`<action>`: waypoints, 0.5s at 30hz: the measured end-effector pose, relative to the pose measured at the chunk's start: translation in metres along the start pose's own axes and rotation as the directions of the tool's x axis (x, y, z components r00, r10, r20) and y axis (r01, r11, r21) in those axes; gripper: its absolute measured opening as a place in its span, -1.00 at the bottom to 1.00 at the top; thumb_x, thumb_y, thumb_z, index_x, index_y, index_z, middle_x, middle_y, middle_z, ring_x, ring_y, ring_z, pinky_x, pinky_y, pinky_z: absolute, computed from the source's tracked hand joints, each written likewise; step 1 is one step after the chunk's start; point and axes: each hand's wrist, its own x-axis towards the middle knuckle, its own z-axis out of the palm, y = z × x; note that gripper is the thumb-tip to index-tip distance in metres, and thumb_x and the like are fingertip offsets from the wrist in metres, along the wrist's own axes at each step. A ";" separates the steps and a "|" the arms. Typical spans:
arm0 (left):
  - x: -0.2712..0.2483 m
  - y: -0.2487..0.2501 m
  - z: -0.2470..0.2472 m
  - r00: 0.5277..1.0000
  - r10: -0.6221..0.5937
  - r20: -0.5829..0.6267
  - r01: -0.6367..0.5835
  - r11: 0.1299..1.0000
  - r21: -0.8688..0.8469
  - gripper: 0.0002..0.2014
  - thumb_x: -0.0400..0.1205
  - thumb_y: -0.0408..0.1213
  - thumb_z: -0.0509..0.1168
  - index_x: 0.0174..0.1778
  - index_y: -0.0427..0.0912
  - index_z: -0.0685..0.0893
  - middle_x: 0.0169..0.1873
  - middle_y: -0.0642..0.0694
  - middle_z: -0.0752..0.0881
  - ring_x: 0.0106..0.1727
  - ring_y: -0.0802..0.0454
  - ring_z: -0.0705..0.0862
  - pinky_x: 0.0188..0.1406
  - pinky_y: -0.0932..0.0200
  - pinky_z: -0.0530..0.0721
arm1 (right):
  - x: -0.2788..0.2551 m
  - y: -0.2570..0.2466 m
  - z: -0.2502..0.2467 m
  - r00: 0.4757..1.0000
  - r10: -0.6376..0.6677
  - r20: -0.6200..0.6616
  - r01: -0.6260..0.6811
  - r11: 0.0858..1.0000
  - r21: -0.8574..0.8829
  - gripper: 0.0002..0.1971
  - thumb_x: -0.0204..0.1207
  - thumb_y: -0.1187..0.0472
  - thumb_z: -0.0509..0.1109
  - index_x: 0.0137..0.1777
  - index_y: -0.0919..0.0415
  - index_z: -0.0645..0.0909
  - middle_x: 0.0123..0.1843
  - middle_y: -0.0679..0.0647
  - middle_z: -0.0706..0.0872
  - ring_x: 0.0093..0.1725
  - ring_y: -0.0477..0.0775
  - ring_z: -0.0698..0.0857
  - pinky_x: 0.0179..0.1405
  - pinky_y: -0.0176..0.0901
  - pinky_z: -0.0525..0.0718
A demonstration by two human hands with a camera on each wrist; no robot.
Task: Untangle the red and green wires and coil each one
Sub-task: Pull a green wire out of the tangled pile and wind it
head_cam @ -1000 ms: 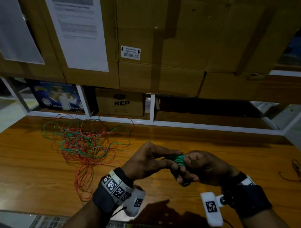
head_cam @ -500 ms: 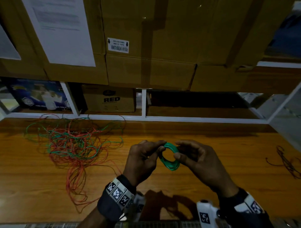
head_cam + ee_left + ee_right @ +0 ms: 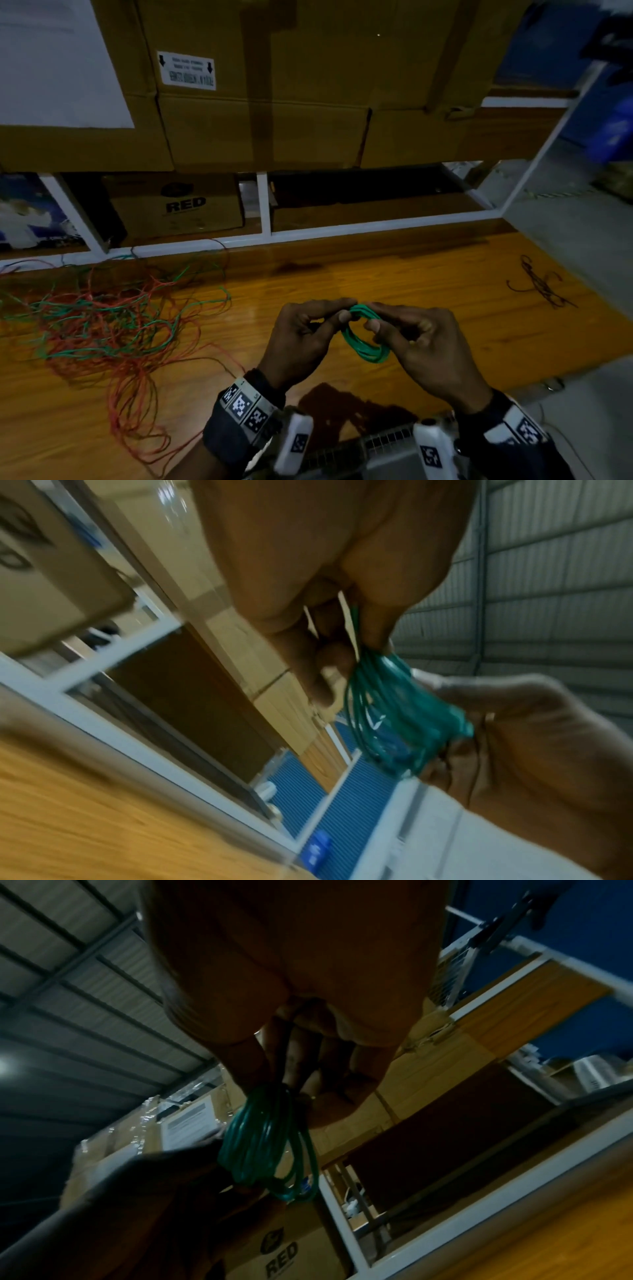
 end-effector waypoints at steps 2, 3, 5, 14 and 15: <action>0.003 0.003 0.002 0.992 -0.030 0.119 0.039 0.997 -0.072 -0.74 0.69 -0.32 0.42 0.30 -0.17 0.81 0.15 -0.03 0.87 0.23 -0.01 0.81 0.08 0.04 0.81 | -0.004 0.001 -0.008 0.999 0.029 -0.033 -0.030 0.999 -0.033 -0.73 0.54 0.04 0.56 0.23 -0.12 0.81 0.07 -0.16 0.88 -0.02 -0.21 0.85 -0.15 -0.22 0.84; 0.005 0.005 0.003 0.982 -0.044 0.184 0.063 0.993 -0.097 -0.73 0.70 -0.32 0.41 0.31 -0.21 0.80 0.18 -0.04 0.86 0.25 0.00 0.80 0.11 0.08 0.79 | -0.006 0.002 -0.014 0.998 0.045 -0.044 -0.047 0.998 -0.046 -0.73 0.53 0.02 0.56 0.22 -0.14 0.81 0.10 -0.16 0.88 -0.01 -0.19 0.86 -0.15 -0.16 0.85; 0.013 0.010 0.004 0.955 -0.105 0.278 0.152 0.976 -0.155 -0.72 0.70 -0.26 0.37 0.25 -0.32 0.81 0.19 -0.08 0.85 0.25 -0.02 0.80 0.15 0.06 0.79 | -0.011 0.006 -0.024 0.996 0.070 -0.046 -0.074 0.994 -0.082 -0.73 0.53 -0.07 0.55 0.23 -0.20 0.81 0.16 -0.19 0.85 -0.05 -0.04 0.88 -0.21 0.03 0.88; 0.081 0.014 0.081 0.836 -0.133 0.532 0.156 0.988 0.002 -0.72 0.67 -0.32 0.46 0.29 -0.30 0.80 0.15 -0.16 0.86 0.17 -0.08 0.84 0.14 -0.12 0.83 | -0.019 0.048 -0.096 0.998 0.022 -0.053 -0.029 0.991 -0.129 -0.66 0.50 -0.25 0.48 0.23 -0.26 0.80 0.13 -0.09 0.87 -0.02 -0.05 0.89 -0.31 0.11 0.88; 0.088 0.012 0.097 0.809 -0.126 0.574 0.135 0.991 0.027 -0.69 0.69 -0.31 0.44 0.34 -0.27 0.78 0.20 -0.14 0.84 0.20 -0.06 0.83 0.16 -0.14 0.83 | -0.017 0.058 -0.110 0.998 0.028 -0.058 -0.036 0.990 -0.136 -0.64 0.47 -0.30 0.46 0.25 -0.33 0.77 0.12 -0.10 0.87 -0.08 0.06 0.90 -0.37 0.16 0.86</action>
